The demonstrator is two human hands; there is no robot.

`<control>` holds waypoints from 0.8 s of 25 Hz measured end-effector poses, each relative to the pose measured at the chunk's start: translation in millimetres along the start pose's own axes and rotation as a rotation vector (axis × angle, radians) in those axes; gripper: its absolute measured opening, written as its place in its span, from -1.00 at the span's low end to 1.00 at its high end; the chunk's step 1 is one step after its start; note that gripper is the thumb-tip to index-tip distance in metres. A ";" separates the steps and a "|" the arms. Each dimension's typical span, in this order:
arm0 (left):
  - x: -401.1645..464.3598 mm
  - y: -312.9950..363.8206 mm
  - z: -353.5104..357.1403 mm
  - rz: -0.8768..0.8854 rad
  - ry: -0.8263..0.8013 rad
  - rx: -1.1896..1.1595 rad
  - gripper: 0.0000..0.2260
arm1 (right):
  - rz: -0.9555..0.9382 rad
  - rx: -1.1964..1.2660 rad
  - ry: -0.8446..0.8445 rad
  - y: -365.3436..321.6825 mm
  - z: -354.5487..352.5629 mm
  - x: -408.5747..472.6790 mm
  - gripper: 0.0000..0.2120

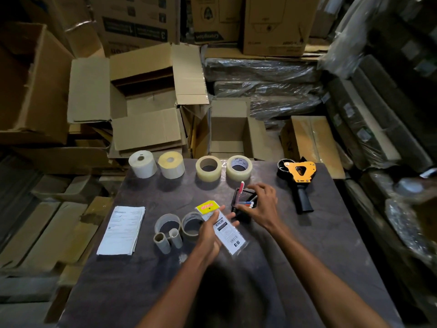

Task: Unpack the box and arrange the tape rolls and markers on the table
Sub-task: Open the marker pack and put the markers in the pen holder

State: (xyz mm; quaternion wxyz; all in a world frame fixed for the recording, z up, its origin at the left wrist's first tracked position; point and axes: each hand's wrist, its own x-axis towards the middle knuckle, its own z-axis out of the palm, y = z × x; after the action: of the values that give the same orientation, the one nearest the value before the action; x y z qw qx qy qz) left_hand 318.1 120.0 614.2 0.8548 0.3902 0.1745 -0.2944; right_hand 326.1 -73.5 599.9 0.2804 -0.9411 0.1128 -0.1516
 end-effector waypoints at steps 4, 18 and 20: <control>0.6 -6.4 -4.7 -0.037 -0.013 0.001 -0.76 | 0.090 0.037 0.085 -1.1 -13.3 -5.8 -0.50; -19.7 -52.7 -33.8 -0.125 -0.037 0.197 -0.71 | 0.822 1.229 -0.226 -19.5 -4.9 -196.2 -0.58; -21.6 -57.5 -45.6 -0.109 -0.035 0.245 -0.71 | 0.820 1.257 -0.280 -21.7 -3.1 -205.2 -0.59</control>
State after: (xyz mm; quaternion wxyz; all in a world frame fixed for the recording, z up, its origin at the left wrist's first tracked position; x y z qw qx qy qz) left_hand 261.6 133.0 564.2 0.7862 0.4765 0.1431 -0.3665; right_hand 137.2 3.7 569.0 0.8090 -0.4975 0.3091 0.0496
